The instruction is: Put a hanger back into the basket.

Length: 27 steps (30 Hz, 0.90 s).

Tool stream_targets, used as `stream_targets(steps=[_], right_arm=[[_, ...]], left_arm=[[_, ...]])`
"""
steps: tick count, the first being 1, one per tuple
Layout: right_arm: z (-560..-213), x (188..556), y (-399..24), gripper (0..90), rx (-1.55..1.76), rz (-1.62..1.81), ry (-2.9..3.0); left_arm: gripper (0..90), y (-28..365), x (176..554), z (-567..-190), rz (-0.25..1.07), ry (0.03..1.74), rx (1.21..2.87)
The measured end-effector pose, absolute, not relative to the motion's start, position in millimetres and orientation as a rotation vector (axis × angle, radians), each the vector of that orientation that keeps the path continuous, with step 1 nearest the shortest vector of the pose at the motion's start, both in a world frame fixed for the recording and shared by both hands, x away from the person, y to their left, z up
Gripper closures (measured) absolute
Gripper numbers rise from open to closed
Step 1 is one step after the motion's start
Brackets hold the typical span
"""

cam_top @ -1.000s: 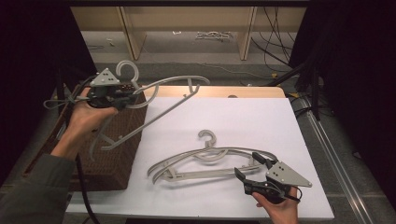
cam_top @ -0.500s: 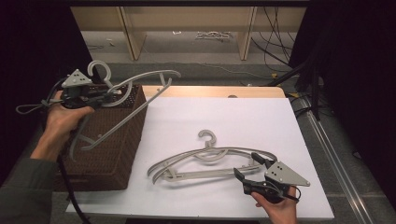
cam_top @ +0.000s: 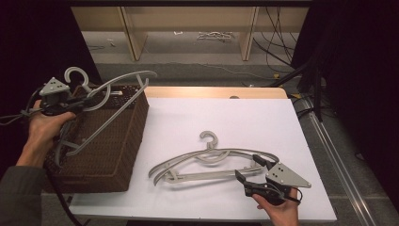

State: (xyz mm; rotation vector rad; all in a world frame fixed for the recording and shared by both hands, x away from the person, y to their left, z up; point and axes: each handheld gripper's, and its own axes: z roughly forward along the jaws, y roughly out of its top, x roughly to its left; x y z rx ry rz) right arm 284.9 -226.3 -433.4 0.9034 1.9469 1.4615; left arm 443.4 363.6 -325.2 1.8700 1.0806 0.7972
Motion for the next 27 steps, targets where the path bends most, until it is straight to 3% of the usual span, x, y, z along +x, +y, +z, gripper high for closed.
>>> stream_targets(steps=[13,27], right_arm=[[-434,286,-225,22.3,0.907,1.48,1.96],[-435,285,-224,22.3,0.898,1.45,1.981]], left_arm=[[80.6,400,437,-346,0.819,1.158,1.859],[80.6,413,430,-359,0.802,1.164,1.898]])
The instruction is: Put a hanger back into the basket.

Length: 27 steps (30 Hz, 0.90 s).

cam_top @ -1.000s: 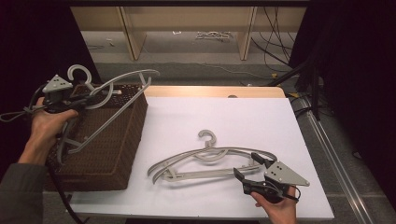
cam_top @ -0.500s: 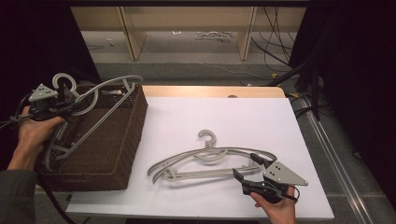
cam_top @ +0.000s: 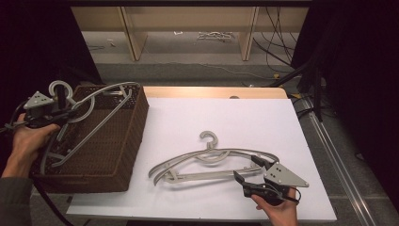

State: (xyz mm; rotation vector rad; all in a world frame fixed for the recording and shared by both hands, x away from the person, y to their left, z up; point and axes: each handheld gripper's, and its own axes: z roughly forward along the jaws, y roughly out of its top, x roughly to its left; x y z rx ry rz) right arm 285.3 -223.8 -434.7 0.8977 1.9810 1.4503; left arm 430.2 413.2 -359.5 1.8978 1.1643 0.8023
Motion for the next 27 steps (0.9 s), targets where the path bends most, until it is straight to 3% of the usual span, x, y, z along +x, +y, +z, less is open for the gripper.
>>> stream_targets(steps=[27], right_arm=[[-435,286,-222,22.5,0.886,1.434,1.999]], left_arm=[[81.3,414,443,-406,0.771,1.284,2.123]])
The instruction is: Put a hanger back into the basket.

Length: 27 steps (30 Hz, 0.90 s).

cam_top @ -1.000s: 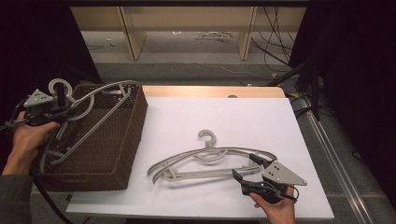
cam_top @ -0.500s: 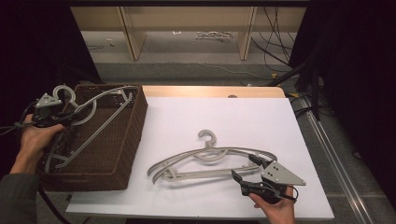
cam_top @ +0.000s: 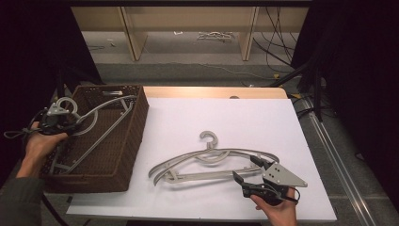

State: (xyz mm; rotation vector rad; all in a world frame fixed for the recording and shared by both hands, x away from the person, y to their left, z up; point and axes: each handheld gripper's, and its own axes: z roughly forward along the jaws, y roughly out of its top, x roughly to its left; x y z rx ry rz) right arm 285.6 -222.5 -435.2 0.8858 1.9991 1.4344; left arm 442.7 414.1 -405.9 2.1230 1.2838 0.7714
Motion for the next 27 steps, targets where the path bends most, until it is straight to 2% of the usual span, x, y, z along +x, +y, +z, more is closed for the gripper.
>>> stream_targets(steps=[7,17,22,27], right_arm=[[-436,286,-222,22.6,0.88,1.426,2.012],[-435,285,-221,22.7,0.877,1.424,2.013],[-435,286,-222,22.7,0.87,1.432,2.005],[-435,287,-221,22.6,0.858,1.425,1.999]], left_arm=[[81.4,416,445,-407,0.833,1.305,2.159],[80.1,410,455,-420,0.786,1.319,2.177],[65.7,413,447,-409,0.841,1.379,2.106],[58.9,413,438,-396,0.872,1.384,2.06]])
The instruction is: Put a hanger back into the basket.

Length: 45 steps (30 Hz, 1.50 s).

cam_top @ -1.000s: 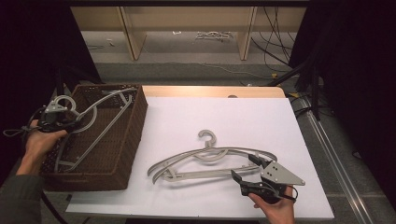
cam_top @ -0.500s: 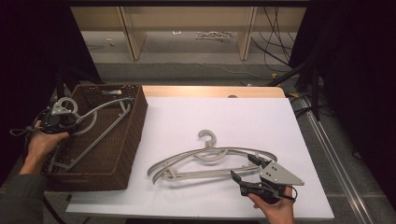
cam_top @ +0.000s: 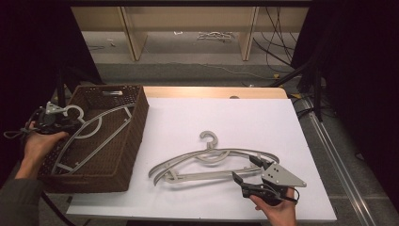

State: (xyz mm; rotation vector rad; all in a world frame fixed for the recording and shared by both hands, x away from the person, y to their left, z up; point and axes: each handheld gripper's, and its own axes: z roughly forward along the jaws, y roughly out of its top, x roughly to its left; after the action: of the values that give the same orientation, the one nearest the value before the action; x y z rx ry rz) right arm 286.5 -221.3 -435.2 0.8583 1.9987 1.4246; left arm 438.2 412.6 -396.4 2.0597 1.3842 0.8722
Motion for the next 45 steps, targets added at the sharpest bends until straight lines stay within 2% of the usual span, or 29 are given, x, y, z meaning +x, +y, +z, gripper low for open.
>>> stream_targets(steps=[7,12,15,20,25,29,37,45], right_arm=[[-437,287,-220,22.6,0.851,1.435,1.99],[-435,286,-221,22.6,0.857,1.423,2.002],[-436,286,-221,22.5,0.858,1.42,2.002],[-436,286,-221,21.4,0.861,1.424,1.998],[-435,285,-221,19.9,0.886,1.423,2.01],[-435,286,-221,19.6,0.862,1.43,1.992],[-435,285,-221,19.0,0.886,1.428,2.007],[-433,285,-221,19.0,0.853,1.429,1.987]], left_arm=[[44.1,397,425,-380,0.863,1.337,1.965],[41.5,369,413,-369,0.838,1.246,1.923],[37.0,351,406,-362,0.823,1.201,1.921],[34.2,317,394,-350,0.792,1.085,1.89],[32.4,286,383,-348,0.643,0.966,1.849],[29.6,265,375,-350,0.584,0.904,1.818],[23.7,234,366,-355,0.586,0.832,1.83],[22.0,215,357,-364,0.567,0.792,1.841]])
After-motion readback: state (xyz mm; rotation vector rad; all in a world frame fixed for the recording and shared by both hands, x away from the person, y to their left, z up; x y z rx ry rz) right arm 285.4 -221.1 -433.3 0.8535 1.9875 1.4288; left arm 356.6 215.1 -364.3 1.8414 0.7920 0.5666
